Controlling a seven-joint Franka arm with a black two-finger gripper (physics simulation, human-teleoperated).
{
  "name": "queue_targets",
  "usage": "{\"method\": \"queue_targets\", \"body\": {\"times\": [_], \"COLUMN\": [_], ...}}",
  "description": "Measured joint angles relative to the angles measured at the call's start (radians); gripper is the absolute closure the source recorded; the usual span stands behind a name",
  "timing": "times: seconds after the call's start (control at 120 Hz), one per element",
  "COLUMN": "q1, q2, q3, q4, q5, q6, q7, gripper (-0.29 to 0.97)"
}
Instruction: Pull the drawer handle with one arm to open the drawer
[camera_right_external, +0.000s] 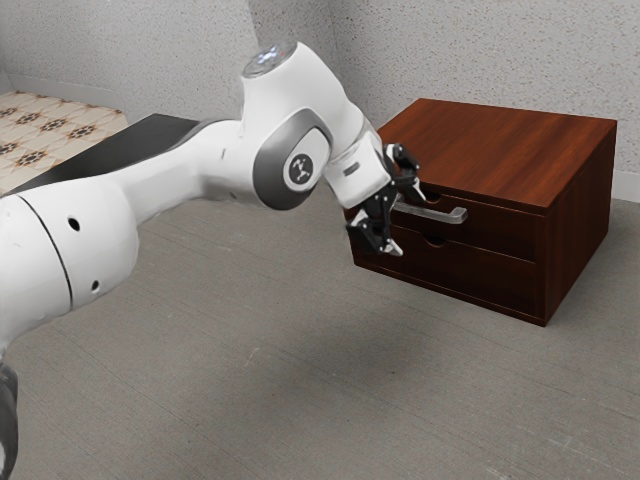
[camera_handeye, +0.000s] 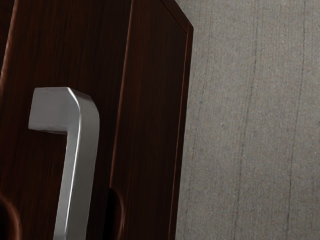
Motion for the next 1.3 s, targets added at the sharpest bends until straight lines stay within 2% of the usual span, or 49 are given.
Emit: {"method": "queue_targets", "body": {"times": [0.625,0.942,1.3], "q1": [-0.008,-0.005,-0.005], "q2": [0.033,0.012,-0.090], "q3": [-0.002,0.001,0.002], "q4": [0.010,0.002,-0.127], "q5": [0.000,0.006,0.032], "q6": [0.000,-0.004,-0.005], "q7": [0.000,-0.014,-0.033], "gripper": [0.00,0.31,0.42]}}
